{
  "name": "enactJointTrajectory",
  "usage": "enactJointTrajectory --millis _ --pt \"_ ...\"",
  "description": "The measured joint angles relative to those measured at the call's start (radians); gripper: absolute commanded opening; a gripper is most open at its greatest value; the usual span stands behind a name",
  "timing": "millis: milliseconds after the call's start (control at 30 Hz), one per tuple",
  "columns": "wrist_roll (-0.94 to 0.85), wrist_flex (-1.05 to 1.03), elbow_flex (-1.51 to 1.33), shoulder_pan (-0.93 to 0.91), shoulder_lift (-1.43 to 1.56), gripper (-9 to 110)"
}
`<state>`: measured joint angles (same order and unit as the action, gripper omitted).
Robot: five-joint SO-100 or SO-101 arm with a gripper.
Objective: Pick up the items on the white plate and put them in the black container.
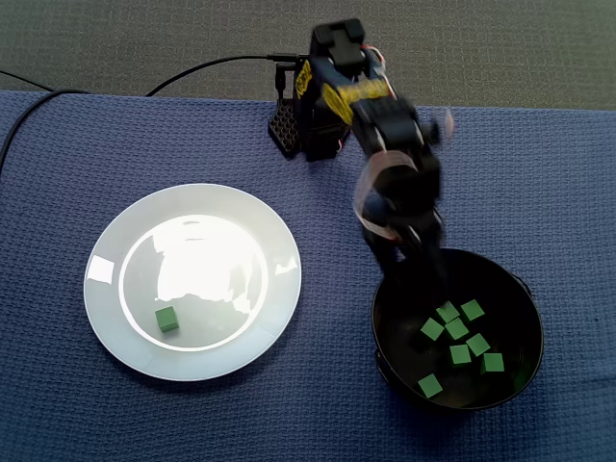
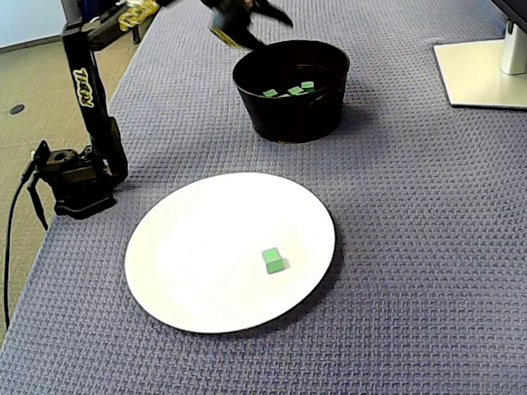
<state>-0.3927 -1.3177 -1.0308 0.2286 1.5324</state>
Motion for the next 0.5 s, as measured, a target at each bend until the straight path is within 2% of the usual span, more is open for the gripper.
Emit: enactJointTrajectory --millis 233,500 --pt "-0.109 -0.414 0.58 -0.413 -0.115 27" --pt "-0.314 -0.46 0.747 -0.707 -0.479 27"
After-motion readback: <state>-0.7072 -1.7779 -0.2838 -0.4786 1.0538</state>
